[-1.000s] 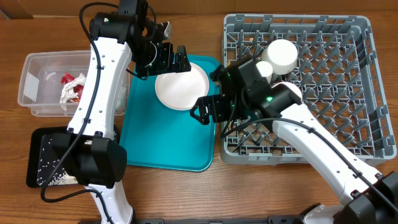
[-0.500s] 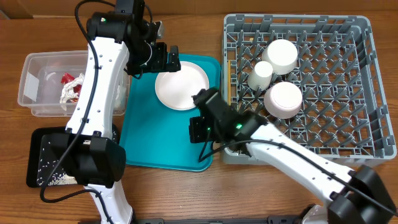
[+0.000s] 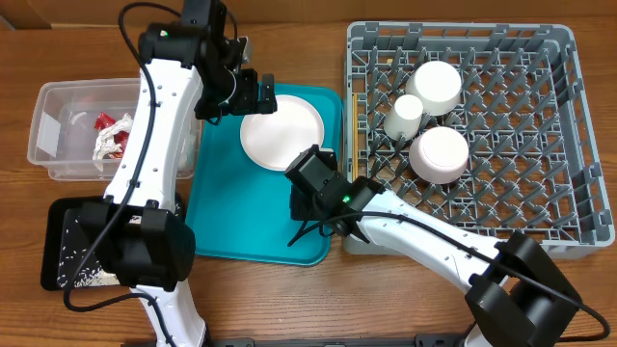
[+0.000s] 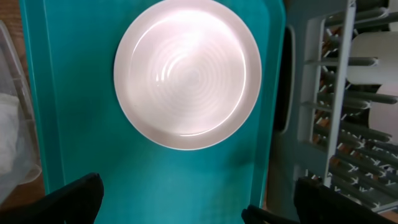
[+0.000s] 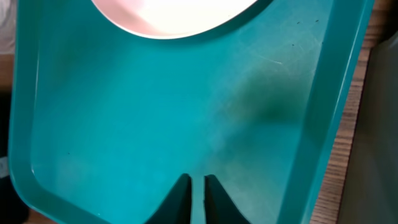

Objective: Sort waste into correct bins and load items into the dishwasher
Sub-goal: 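Grasp the pink plate rim with the left gripper and tilt it up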

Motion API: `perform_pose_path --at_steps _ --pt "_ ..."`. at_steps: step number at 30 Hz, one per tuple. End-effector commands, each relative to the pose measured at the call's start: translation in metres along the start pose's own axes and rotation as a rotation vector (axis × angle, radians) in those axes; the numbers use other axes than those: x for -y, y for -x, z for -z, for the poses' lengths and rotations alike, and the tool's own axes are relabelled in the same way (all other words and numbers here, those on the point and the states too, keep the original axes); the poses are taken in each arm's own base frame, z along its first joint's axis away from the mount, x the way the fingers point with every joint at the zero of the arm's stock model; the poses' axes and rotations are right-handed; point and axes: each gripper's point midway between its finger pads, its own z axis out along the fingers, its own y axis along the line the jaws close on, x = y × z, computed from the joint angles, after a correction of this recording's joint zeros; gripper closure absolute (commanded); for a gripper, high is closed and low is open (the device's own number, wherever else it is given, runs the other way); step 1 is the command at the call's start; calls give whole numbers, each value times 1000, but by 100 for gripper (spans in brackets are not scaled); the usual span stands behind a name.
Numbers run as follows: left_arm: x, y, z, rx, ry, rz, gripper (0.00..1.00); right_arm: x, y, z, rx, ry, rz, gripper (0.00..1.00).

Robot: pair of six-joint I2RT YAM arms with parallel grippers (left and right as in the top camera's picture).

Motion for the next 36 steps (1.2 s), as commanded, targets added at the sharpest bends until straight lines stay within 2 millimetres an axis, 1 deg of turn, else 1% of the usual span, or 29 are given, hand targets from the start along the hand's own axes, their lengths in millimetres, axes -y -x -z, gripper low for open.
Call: perform_pose_path --at_steps 1,6,7,8,10,13,14,15,17,19,21,24,27,28,31,33,36 --pt "-8 -7 -5 -8 21 15 0 0 2 0 9 4 -5 86" --pt "-22 -11 -29 -15 66 31 0 1 1 0 5 -1 -5 85" --pt "-24 -11 -32 -14 70 36 0 3 -1 0 -3 -9 -6 86" --pt "-26 -13 -37 -17 74 44 0 6 -5 0 -19 -20 -12 89" --pt "-28 -14 -42 -17 74 44 0 8 -11 0 -50 -28 -35 89" --pt "-30 -14 -44 -16 85 44 0 11 -13 0 -54 -40 -83 90" --pt "-32 -13 -44 -13 92 44 0 11 -13 0 -54 -41 -93 89" --pt "-32 -13 -44 -11 96 43 0 11 -13 0 -54 -40 -95 84" --pt "-32 -12 -44 -9 95 43 0 10 -13 0 -55 -37 -95 81" --pt "-32 -12 -44 -9 95 43 0 10 -13 0 -55 -37 -95 82" --pt "-32 -12 -44 -8 95 43 0 10 -12 0 -51 -34 -95 96" --pt "-34 -13 -45 -10 104 45 0 4 -7 -1 -31 -11 -96 96" --pt "-40 -15 -50 -9 133 81 0 -2 0 -2 -5 16 -96 96" --pt "-41 -16 -53 -10 136 91 0 -3 1 -3 -1 21 -96 95" --pt "-45 -21 -62 -20 142 94 0 -2 -1 -5 -6 15 -95 88" --pt "-48 -24 -68 -25 148 95 0 0 -3 -8 -14 6 -95 85" --pt "-51 -27 -78 -25 148 95 0 1 -4 -11 -18 1 -95 85"
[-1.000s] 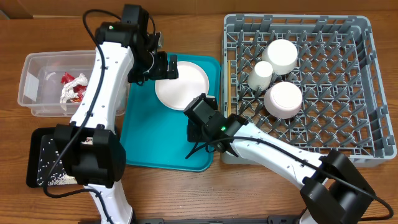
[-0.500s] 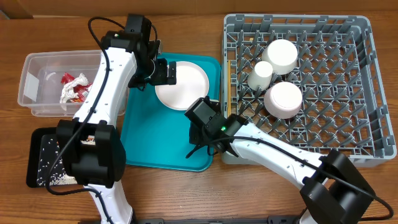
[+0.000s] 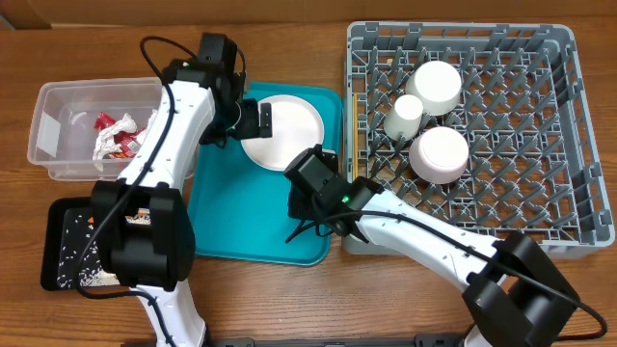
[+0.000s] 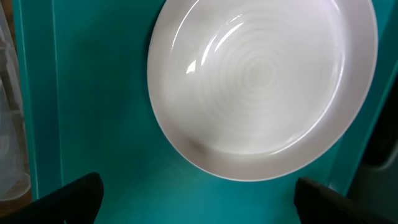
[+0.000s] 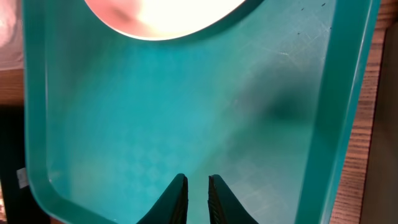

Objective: Sort waste into correct bins and load items into the dishwasher
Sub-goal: 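Grasp the pink plate rim with the left gripper and tilt it up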

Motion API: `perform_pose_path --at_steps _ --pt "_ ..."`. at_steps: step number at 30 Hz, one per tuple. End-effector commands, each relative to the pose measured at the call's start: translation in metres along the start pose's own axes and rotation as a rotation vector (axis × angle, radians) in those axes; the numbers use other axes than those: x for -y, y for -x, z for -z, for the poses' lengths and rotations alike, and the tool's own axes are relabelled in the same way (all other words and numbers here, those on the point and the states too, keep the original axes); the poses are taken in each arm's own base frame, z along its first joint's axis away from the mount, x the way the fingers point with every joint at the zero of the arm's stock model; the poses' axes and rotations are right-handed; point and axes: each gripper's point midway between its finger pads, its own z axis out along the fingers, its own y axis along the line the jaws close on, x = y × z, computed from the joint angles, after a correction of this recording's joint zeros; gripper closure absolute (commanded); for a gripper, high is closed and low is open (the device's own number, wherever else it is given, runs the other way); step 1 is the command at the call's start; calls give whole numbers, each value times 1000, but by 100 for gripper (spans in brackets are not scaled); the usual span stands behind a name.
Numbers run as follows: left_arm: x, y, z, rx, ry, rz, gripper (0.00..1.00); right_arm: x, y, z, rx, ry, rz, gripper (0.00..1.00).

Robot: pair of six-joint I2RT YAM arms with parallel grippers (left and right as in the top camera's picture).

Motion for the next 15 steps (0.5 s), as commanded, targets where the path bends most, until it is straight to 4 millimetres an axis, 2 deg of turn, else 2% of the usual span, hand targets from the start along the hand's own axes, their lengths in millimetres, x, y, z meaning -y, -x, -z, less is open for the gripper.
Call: perform_pose_path --at_steps 1,15 --pt "-5 -3 -2 17 14 23 0 5 -2 -6 -8 -16 -5 85" --pt "-10 -2 -43 85 -5 13 0 5 -2 -6 -8 -16 -2 84"
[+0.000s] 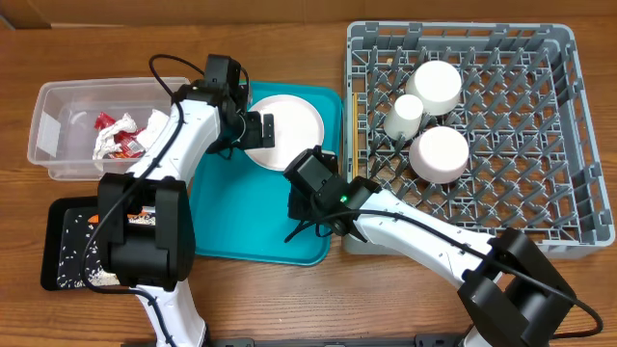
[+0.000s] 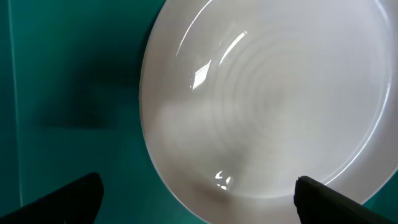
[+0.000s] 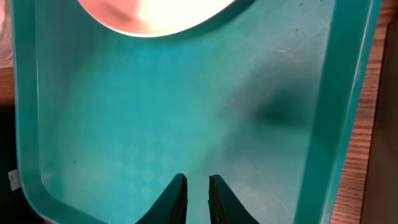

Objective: Sort waste into correct bins and load items into the dishwasher
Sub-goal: 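Grasp the pink plate rim with the left gripper and tilt it up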

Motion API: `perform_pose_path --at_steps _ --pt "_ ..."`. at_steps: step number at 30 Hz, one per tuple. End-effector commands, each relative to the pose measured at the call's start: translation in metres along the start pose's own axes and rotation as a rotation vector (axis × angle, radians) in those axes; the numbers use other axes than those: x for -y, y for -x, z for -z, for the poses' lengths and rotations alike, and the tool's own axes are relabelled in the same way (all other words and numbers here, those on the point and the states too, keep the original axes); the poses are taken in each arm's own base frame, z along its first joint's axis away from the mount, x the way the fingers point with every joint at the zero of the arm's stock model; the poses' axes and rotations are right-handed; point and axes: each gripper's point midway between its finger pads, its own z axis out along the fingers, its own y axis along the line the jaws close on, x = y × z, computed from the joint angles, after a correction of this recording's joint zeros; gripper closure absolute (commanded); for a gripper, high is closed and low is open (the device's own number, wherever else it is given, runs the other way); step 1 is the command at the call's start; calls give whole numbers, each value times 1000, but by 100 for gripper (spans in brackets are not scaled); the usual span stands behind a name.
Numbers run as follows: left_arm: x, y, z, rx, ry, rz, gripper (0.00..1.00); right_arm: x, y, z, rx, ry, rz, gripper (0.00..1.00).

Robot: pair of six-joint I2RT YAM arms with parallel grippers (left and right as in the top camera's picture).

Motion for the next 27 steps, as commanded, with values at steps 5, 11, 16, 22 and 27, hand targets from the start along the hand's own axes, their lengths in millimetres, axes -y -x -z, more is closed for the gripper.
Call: perform_pose_path --at_steps 5,11,16,22,27 --pt "-4 -7 -8 23 -3 20 0 2 0 -2 -1 -6 -2 84" --pt "-7 -16 -17 11 1 15 34 2 0 -2 -2 -7 -2 84" --pt "-7 -15 -19 20 -1 13 46 2 0 -2 -2 -7 -2 84" --pt "-8 -14 -19 26 0 13 78 2 -1 -2 -2 -7 -2 80" --pt "-9 -15 -18 18 7 15 96 4 -2 -2 -7 -13 -2 63"
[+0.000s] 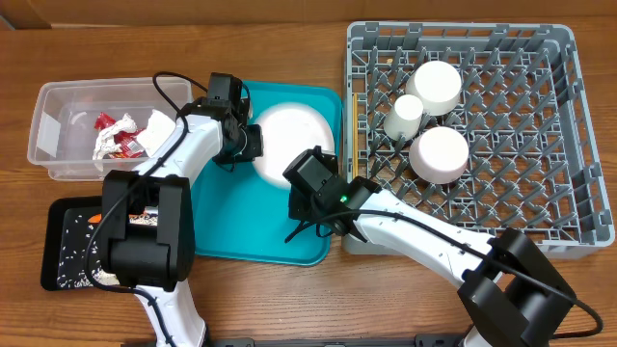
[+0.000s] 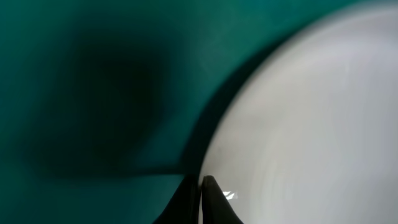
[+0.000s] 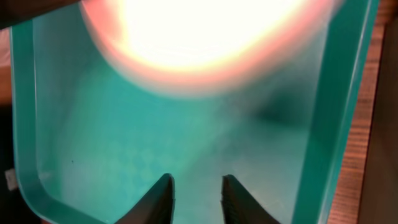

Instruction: Sort waste into correct bins and load items into the dishwasher

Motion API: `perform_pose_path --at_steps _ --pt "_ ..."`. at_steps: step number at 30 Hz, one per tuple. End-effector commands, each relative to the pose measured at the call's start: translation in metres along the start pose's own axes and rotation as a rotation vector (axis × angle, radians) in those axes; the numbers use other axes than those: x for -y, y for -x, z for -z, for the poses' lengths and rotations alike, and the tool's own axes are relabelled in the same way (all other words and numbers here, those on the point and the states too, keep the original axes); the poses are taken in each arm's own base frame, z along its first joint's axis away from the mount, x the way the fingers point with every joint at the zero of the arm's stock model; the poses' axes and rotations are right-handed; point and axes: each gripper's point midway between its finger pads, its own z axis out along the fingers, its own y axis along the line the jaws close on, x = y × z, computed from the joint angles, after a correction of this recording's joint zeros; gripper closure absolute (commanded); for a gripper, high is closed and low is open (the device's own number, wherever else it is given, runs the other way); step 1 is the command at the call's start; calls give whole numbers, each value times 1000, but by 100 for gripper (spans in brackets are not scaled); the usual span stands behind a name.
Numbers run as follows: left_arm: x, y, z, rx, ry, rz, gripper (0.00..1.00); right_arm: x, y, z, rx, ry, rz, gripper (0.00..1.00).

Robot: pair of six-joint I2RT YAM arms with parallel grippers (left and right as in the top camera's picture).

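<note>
A white plate (image 1: 294, 130) lies at the far end of the teal tray (image 1: 231, 226) and looks blurred in all views. My left gripper (image 2: 200, 186) is down at the plate's left rim (image 2: 214, 155), its two fingers pressed together across that edge. Most of the left wrist view is filled by the plate (image 2: 311, 124) and the tray floor (image 2: 93, 62). My right gripper (image 3: 196, 193) hovers open over the tray's near half (image 3: 93, 137), with nothing between its fingers. The plate (image 3: 205, 37) glows just ahead of it.
A grey dish rack (image 1: 540, 193) on the right holds two white bowls (image 1: 439, 154) and a white cup (image 1: 403, 116). A clear bin (image 1: 58, 145) with wrappers sits at the left. A black tray (image 1: 63, 241) lies near the front left.
My left gripper was open just above the plate's left part and is now shut on its left rim. The right gripper's fingers have spread wider apart. The plate now looks blurred.
My left gripper was open high over the tray with the whole plate in view. It was then lower over the plate, then lower still, and now grips the rim. The right gripper stayed over the tray's near half, fingers nearly together until now.
</note>
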Motion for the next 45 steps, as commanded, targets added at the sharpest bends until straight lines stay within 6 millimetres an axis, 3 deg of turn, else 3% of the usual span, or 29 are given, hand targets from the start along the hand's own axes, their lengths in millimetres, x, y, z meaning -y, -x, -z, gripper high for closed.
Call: perform_pose_path --at_steps 1,2,4,9,15,18,22,26,31,34,39,45 --pt "-3 -1 10 2 17 -4 96 3 -1 -2 -3 -9 1 51" --pt "-7 -2 12 -2 38 -3 96 3 -1 -2 -2 -8 5 42" --pt "-16 0 19 -3 100 3 96 2 0 -2 -1 -6 5 34" --pt "-24 20 64 38 197 23 96 -12 10 11 20 37 109 34" --pt "-5 44 139 148 160 17 96 -48 47 76 147 158 183 34" --pt "0 45 174 188 149 34 96 -41 66 108 190 183 141 36" --pt "5 34 203 197 127 40 96 -20 85 138 194 224 59 39" --pt "9 17 211 152 94 38 96 9 105 158 175 282 -19 48" --pt "31 0 209 73 -31 17 96 27 117 165 119 375 -44 67" --pt "42 -4 209 51 -97 14 96 29 116 163 86 398 -58 68" --pt "50 -7 210 39 -136 7 96 18 104 162 36 456 20 67" --pt "61 -14 208 17 -143 -20 96 22 97 150 4 433 19 66"
